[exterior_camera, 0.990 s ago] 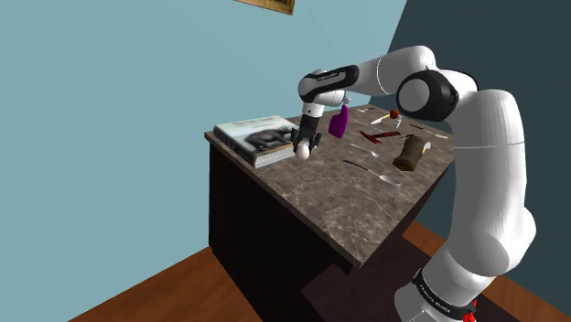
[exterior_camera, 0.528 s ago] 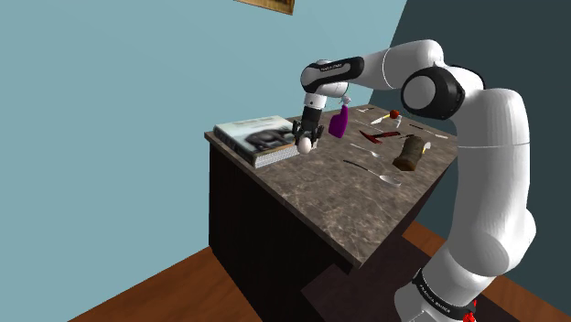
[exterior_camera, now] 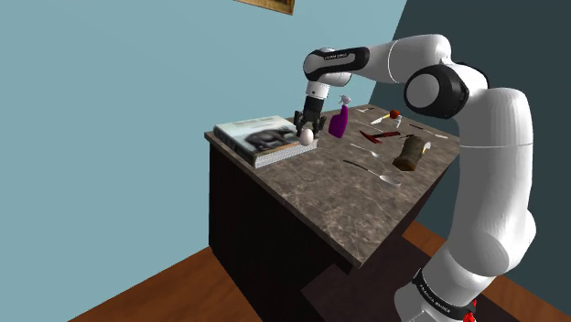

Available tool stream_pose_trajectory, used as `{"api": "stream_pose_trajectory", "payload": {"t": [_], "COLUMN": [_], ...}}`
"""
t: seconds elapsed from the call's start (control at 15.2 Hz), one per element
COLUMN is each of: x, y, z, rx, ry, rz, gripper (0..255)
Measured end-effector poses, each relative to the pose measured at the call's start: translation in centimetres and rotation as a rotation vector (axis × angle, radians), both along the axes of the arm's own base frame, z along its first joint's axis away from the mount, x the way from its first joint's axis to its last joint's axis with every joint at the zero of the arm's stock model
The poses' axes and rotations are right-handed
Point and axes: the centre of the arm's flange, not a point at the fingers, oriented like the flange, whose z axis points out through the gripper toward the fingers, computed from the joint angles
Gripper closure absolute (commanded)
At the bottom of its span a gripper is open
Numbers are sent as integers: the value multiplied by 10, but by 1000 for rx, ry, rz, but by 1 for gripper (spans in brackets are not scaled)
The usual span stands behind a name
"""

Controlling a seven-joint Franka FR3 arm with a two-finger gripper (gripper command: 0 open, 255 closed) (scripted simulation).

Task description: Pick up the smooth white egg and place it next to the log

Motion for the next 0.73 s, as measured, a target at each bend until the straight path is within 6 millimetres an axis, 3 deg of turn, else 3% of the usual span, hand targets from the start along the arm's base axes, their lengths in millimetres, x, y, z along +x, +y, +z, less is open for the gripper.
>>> {"api": "stream_pose_trajectory", "payload": {"t": [0.73], "x": [-5], "y": [-5], "z": [53], "rx": [0], "ry": [0], "rz": [0], "gripper": [255]}}
